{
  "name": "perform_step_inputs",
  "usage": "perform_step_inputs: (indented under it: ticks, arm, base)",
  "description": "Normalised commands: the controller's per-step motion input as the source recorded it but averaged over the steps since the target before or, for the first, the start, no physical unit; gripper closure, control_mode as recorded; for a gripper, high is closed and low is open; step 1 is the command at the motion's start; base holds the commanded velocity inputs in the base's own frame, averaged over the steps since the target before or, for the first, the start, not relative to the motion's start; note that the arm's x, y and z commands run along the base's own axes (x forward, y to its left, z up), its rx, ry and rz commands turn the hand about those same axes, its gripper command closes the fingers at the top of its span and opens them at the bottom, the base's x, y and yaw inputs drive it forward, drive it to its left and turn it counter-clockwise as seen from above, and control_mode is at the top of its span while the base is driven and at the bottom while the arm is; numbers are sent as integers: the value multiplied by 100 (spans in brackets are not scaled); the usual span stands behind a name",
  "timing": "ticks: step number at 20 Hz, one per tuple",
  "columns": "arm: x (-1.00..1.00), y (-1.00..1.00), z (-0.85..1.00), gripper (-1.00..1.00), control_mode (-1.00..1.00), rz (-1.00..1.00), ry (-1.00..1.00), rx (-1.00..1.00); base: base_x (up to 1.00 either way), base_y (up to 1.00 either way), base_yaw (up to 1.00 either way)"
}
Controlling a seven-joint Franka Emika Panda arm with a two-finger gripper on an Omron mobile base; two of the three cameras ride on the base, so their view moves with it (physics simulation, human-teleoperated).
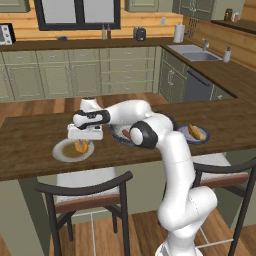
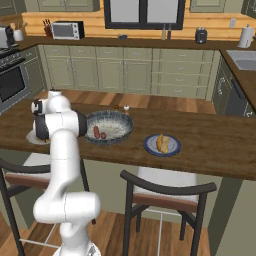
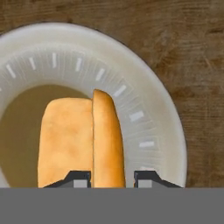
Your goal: Place one bun and one sausage from the bowl on each plate.
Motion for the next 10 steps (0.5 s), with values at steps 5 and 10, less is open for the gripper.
perform_step_inputs:
  ticks: [5, 10]
  arm:
    - [0, 0, 0, -100, -100, 0, 0, 0]
    - [-5, -5, 28, -100, -100, 0, -5, 0]
  base:
    - [0, 0, 0]
    - [0, 0, 0]
